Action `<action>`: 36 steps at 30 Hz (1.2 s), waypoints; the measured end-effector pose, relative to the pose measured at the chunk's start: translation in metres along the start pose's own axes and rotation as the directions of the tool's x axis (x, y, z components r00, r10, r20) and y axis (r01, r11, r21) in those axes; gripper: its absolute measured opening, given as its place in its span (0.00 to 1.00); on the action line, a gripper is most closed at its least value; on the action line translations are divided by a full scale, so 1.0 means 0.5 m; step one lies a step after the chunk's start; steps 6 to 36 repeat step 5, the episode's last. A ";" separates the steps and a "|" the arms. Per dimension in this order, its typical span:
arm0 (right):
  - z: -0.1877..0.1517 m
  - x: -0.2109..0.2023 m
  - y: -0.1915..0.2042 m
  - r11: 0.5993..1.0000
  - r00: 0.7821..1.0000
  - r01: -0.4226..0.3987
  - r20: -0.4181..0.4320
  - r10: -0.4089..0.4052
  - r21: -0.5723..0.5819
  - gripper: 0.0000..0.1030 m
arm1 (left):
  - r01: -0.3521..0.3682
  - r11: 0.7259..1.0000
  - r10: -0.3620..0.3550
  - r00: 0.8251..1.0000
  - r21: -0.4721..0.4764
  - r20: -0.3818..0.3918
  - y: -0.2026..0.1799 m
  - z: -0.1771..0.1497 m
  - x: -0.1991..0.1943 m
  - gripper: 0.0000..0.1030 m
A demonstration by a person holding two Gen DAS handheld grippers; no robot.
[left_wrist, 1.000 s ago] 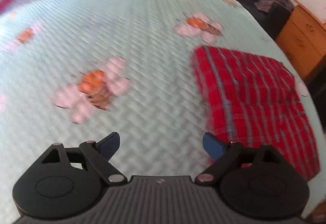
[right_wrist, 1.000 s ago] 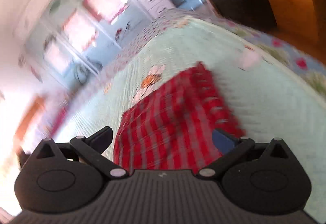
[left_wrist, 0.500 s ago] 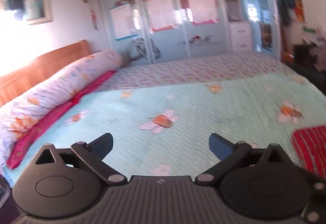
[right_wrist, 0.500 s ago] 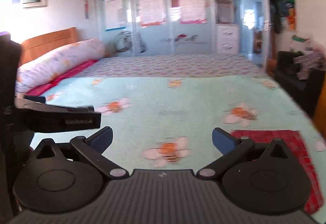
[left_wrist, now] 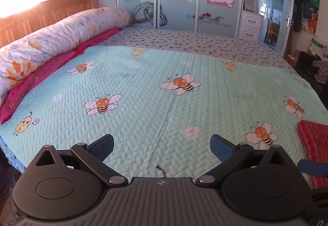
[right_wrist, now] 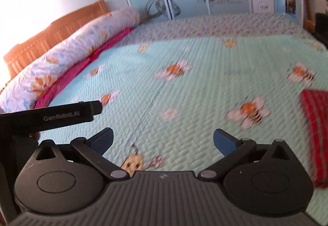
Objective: Fold clothes
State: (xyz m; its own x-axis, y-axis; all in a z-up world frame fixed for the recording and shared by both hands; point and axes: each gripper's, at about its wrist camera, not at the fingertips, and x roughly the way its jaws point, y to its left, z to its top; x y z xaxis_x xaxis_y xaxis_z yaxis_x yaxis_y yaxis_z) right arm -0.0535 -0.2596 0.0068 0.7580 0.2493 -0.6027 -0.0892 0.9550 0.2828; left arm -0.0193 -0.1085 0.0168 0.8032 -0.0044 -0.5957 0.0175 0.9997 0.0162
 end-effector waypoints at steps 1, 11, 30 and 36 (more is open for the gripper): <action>-0.011 0.010 0.008 1.000 1.000 -0.008 -0.018 0.009 0.013 1.00 | -0.007 1.000 0.007 1.000 0.011 -0.003 0.006 -0.013 -0.004 1.00; -0.042 0.063 0.029 0.999 0.995 -0.009 -0.101 0.013 0.044 1.00 | 0.002 1.000 -0.001 0.997 0.011 -0.074 0.039 -0.036 0.021 1.00; -0.042 0.063 0.029 0.999 0.995 -0.009 -0.101 0.013 0.044 1.00 | 0.002 1.000 -0.001 0.997 0.011 -0.074 0.039 -0.036 0.021 1.00; -0.042 0.063 0.029 0.999 0.995 -0.009 -0.101 0.013 0.044 1.00 | 0.002 1.000 -0.001 0.997 0.011 -0.074 0.039 -0.036 0.021 1.00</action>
